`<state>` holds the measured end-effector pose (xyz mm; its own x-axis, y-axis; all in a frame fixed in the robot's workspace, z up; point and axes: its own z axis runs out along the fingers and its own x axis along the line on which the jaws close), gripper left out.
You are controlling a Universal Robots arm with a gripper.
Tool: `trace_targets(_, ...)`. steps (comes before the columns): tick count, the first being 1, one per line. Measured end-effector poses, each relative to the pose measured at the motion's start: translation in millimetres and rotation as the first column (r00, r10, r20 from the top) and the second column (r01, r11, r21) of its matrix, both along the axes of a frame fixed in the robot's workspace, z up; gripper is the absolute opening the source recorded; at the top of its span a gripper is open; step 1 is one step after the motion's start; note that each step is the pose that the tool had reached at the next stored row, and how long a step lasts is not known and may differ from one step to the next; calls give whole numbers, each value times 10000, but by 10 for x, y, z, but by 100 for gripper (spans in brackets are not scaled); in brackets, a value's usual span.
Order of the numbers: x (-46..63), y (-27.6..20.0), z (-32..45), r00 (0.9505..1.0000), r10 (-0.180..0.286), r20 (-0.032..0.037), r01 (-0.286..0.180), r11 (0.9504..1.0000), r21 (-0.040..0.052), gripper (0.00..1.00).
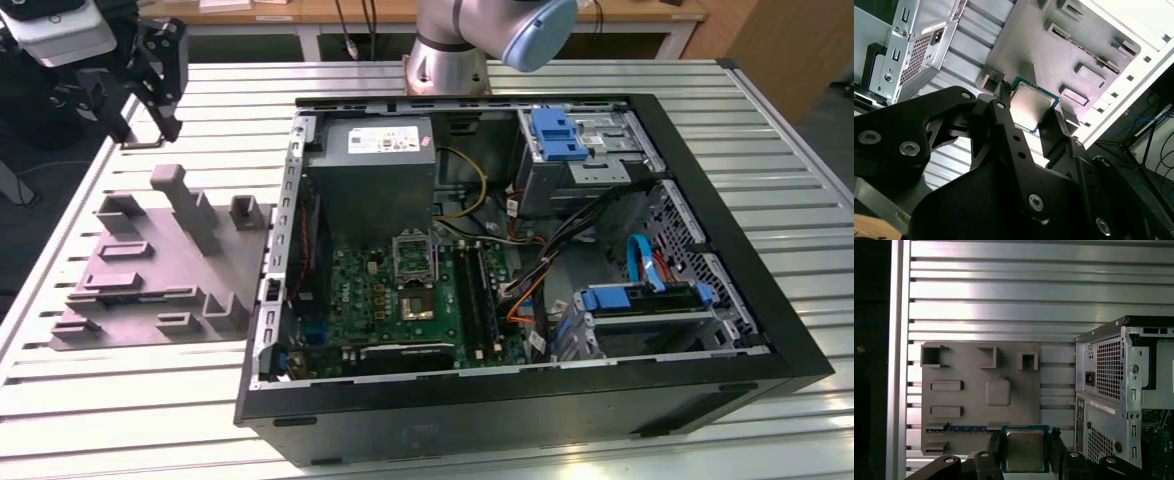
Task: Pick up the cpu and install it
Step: 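Pick up the cpu and move it towards the insertion slot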
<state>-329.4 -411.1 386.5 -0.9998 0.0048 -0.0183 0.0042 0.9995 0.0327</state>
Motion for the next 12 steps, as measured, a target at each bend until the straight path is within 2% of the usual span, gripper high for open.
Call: trace_targets(12, 86, -1, 0, 10000, 1, 0, -1, 10000, 0, 47)
